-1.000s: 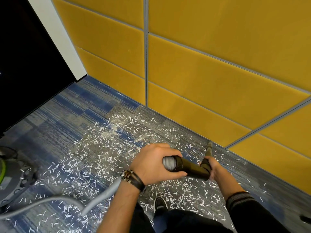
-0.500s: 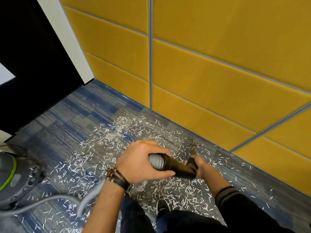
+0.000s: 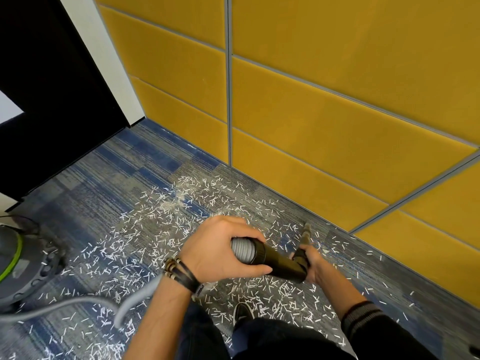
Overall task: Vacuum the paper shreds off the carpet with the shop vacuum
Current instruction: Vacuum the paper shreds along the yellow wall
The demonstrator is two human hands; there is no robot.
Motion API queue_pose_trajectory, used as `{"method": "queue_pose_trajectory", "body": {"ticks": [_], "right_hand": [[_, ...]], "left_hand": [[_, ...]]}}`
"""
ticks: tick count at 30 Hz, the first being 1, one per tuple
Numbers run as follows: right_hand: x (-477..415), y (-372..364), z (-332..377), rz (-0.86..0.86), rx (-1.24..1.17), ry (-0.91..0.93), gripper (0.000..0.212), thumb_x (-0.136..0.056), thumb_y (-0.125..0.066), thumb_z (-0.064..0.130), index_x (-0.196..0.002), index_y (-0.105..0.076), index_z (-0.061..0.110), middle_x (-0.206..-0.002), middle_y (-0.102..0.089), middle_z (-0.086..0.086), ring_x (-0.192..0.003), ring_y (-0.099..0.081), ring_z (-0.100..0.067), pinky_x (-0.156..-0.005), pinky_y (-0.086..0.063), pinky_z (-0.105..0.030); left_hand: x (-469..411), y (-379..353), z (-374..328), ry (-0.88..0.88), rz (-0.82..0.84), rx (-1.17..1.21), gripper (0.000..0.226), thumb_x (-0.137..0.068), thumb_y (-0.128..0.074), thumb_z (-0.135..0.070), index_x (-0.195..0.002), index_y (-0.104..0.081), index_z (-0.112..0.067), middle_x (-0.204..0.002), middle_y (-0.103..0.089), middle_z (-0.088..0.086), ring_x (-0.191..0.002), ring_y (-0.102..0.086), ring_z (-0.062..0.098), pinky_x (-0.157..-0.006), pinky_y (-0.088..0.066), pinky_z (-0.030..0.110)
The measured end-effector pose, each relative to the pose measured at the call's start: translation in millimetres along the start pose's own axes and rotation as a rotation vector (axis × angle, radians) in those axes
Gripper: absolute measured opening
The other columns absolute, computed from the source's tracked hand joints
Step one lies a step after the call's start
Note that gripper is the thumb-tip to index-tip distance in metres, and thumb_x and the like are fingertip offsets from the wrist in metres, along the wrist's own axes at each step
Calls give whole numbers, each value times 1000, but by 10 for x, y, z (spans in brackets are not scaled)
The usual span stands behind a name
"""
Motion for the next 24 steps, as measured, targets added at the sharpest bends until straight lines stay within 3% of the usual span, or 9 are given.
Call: {"method": "queue_pose_trajectory", "body": {"ticks": [4, 6, 10, 15, 21, 24], "right_hand": [[172, 239, -65, -2, -92, -23, 21, -102, -43, 25, -95, -43, 6, -62, -55, -13, -43, -54, -22, -39, -51, -31], [246, 316, 87, -20, -102, 2, 18, -102, -44, 21, -91, -41, 7, -66, -53, -14, -51, -52, -25, -36, -51, -31], [241, 394, 331, -22, -95, 31, 9, -102, -46, 19, -99, -43, 11, -75, -53, -13, -59, -51, -24, -38, -52, -32], [99, 534, 499, -42, -31, 61, 18, -101, -49, 24, -110, -42, 10, -69, -55, -12, -52, -54, -23, -41, -53, -30], [51, 763, 369, -83, -109, 40, 20, -103, -46, 27, -97, -45, 8, -71, -56, -12, -50, -55, -24, -37, -51, -31], [37, 896, 411, -120, -104, 54, 20, -103, -45, 26, -93, -46, 9, -75, -56, -13, -58, -56, -26, -38, -53, -33]], "left_hand": [[-41, -52, -141, -14, 0, 10, 43, -70, -81, -68, -102, -78, -40, -84, -66, -29, -84, -65, -2, -75, -49, 15], [-106, -32, -174, -1, -49, 37, 43, -71, -84, -66, -104, -78, -39, -87, -67, -28, -85, -67, -2, -76, -52, 19], [-271, -65, -266, 4, -62, -1, 44, -71, -84, -66, -106, -78, -40, -87, -65, -32, -85, -65, -6, -77, -50, 15], [-459, -388, -352, 2, 9, -28, 53, -69, -77, -75, -109, -76, -40, -90, -64, -30, -89, -63, -5, -82, -56, 23], [-495, -444, -249, 1, 36, -19, 54, -69, -75, -74, -112, -76, -41, -93, -61, -36, -94, -62, -9, -82, -50, 13], [-507, -544, -170, 28, 40, -11, 57, -69, -72, -77, -115, -72, -44, -96, -65, -32, -95, -63, -7, -85, -55, 21]]}}
Point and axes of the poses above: each hand's wrist, its own x-axis away from the middle knuckle, its own y-axis out of the back of the hand, z = x × y, the point moved 6 cm from there along -x, towards the middle knuckle
